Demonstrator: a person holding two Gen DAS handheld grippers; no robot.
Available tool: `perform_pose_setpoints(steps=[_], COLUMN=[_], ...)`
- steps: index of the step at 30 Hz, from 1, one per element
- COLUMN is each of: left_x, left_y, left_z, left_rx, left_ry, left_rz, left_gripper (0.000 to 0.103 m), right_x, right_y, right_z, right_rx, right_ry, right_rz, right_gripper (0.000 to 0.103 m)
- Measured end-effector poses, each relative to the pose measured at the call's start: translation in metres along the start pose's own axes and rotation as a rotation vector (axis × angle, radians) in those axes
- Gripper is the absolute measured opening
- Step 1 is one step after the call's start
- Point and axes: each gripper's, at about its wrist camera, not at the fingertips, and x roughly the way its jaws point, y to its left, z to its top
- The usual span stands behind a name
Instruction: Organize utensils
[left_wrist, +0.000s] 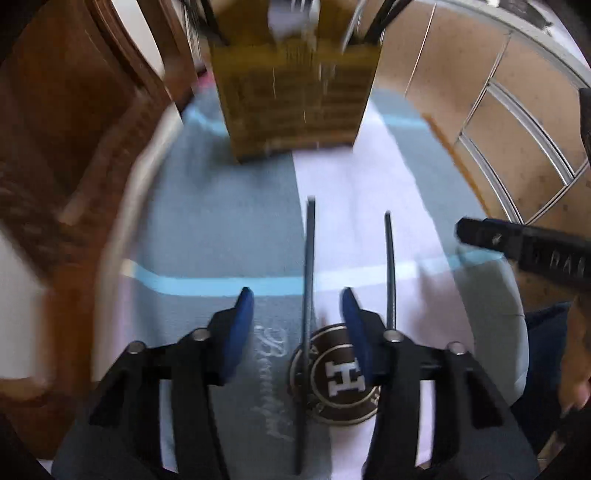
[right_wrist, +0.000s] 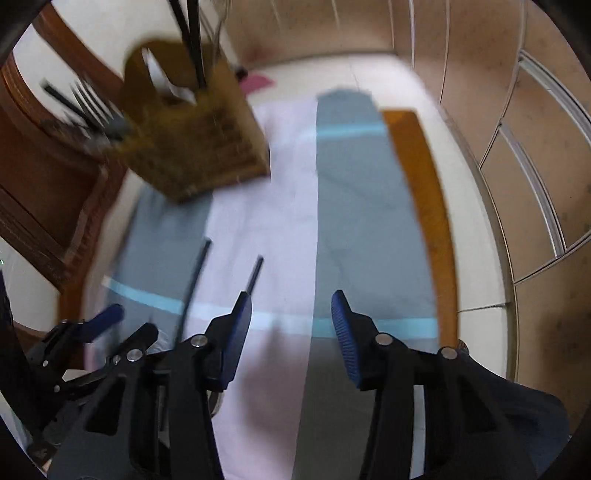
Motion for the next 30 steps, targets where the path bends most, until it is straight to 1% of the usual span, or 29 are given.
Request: perform_pose_setpoints(steps=[1, 2, 3, 6, 7, 8, 9, 10, 11, 12, 13, 14, 15, 16, 17, 21, 22, 23, 26, 28, 30], left_x=[0.007, 0.015, 0.019, 0.028, 0.029, 0.03, 0.031, 0.028, 0.028, 0.027, 0.025, 0.023, 0.021, 0.02, 0.019, 0.012, 0.01, 0.009, 0.004, 0.004, 0.003], left_y=[0.0, -0.001, -0.002, 0.0, 0.0, 0.001, 0.002, 0.003, 0.004, 0.006, 0.008, 0.01, 0.012, 0.013, 0.016, 0.016, 0.016, 0.015, 0.016, 0.014, 0.009], left_z=[0.001, 0.002, 0.004, 0.001, 0.0, -0.002, -0.003, -0.004, -0.005, -0.007, -0.009, -0.012, -0.015, -0.018, -0.02, -0.029, -0.032, -0.034, -0.038, -0.039, -0.044], left_rx=[0.004, 0.009, 0.011, 0.008, 0.013, 0.009, 0.004, 0.0, -0.003, -0.011, -0.024, -0.035, -0.044, -0.052, -0.058, -0.075, -0.074, -0.074, -0.078, -0.089, -0.1], left_ry=[0.014, 0.035, 0.048, 0.069, 0.074, 0.075, 0.073, 0.075, 0.08, 0.083, 0.088, 0.092, 0.095, 0.097, 0.099, 0.102, 0.102, 0.103, 0.111, 0.119, 0.135], left_rz=[0.016, 0.047, 0.058, 0.036, 0.039, 0.028, 0.017, 0.018, 0.024, 0.03, 0.032, 0.029, 0.029, 0.032, 0.034, 0.045, 0.047, 0.047, 0.037, 0.014, -0.053], left_gripper=[0.047, 0.047, 0.047, 0.047, 0.045, 0.042, 0.034, 0.022, 0.016, 0.01, 0.009, 0.009, 0.008, 0.007, 0.007, 0.007, 0.007, 0.007, 0.007, 0.007, 0.007], right_x=[0.01, 0.017, 0.024, 0.04, 0.047, 0.05, 0.056, 0.059, 0.061, 0.063, 0.064, 0.065, 0.066, 0.066, 0.066, 0.065, 0.063, 0.061, 0.054, 0.054, 0.052], right_y=[0.004, 0.008, 0.012, 0.024, 0.028, 0.029, 0.034, 0.036, 0.039, 0.043, 0.048, 0.049, 0.051, 0.053, 0.054, 0.06, 0.062, 0.063, 0.058, 0.053, 0.046], right_z=[-0.006, -0.003, -0.001, 0.002, 0.004, 0.005, 0.007, 0.009, 0.012, 0.012, 0.013, 0.013, 0.013, 0.013, 0.012, 0.01, 0.009, 0.009, 0.009, 0.009, 0.011], right_rx=[-0.003, -0.004, -0.004, -0.005, -0.012, -0.015, -0.021, -0.027, -0.038, -0.053, -0.077, -0.084, -0.091, -0.102, -0.115, -0.168, -0.188, -0.201, -0.225, -0.228, -0.215], right_ry=[0.02, 0.041, 0.057, 0.083, 0.091, 0.095, 0.1, 0.103, 0.101, 0.091, 0.087, 0.085, 0.085, 0.083, 0.079, 0.063, 0.056, 0.046, 0.031, 0.028, 0.032], right_rz=[0.001, 0.007, 0.013, -0.004, -0.013, -0.021, -0.036, -0.049, -0.065, -0.082, -0.104, -0.107, -0.103, -0.11, -0.116, -0.116, -0.122, -0.133, -0.157, -0.176, -0.176], right_gripper=[0.046, 0.046, 0.046, 0.046, 0.046, 0.046, 0.046, 0.046, 0.046, 0.044, 0.038, 0.031, 0.026, 0.017, 0.012, 0.008, 0.006, 0.001, 0.001, 0.001, 0.001])
